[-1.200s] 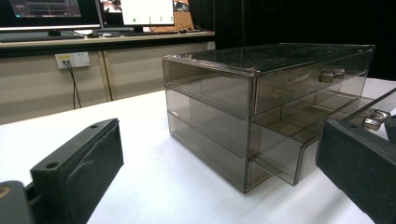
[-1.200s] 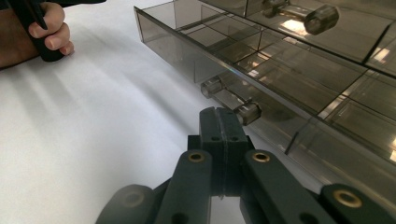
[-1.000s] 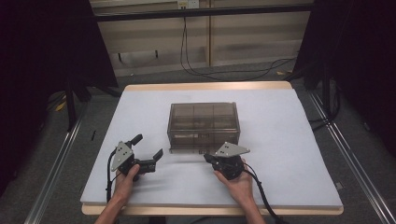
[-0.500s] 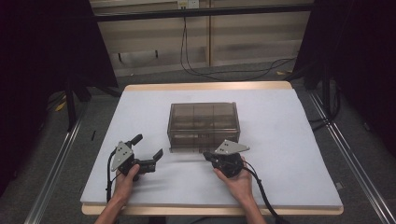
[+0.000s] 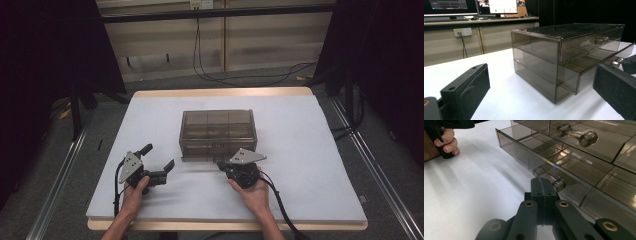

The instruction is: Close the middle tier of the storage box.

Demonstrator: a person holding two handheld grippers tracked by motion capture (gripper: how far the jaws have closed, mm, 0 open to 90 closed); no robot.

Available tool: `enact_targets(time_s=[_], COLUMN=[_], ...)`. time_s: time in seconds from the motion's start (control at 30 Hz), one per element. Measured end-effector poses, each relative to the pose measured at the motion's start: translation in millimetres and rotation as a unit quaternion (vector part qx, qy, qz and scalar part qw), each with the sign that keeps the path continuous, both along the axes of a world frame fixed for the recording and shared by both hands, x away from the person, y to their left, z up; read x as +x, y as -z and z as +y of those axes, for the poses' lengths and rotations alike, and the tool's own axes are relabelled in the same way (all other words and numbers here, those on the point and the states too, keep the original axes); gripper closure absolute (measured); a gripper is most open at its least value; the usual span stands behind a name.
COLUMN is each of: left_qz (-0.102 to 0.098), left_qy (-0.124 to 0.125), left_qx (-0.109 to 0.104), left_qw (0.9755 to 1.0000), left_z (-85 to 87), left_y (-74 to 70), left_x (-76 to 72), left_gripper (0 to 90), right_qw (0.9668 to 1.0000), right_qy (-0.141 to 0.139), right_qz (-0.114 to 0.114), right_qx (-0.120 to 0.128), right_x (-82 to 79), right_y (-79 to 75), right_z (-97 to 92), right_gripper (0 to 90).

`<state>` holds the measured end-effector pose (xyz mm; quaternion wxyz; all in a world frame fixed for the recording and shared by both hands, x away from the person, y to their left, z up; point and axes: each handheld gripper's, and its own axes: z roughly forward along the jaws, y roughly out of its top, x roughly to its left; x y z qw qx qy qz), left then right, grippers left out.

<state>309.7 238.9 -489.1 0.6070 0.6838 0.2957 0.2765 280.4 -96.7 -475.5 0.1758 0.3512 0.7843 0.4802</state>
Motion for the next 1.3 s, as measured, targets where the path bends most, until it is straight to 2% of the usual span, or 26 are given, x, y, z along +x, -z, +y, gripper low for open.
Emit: enact_targets(time_s=[1.3], left_qz=[0.000], left_qy=[0.000], left_qx=[0.000], left_qw=[1.0000], left_z=[-0.1], left_y=[0.0], left_x=[-0.1], left_gripper=[0.8], right_qw=[1.0000], right_qy=[0.004], right_qz=[0.001], right_qx=[-0.006], right_x=[11.3], right_y=[-1.8], right_z=[-0.4], right_gripper=[90.0])
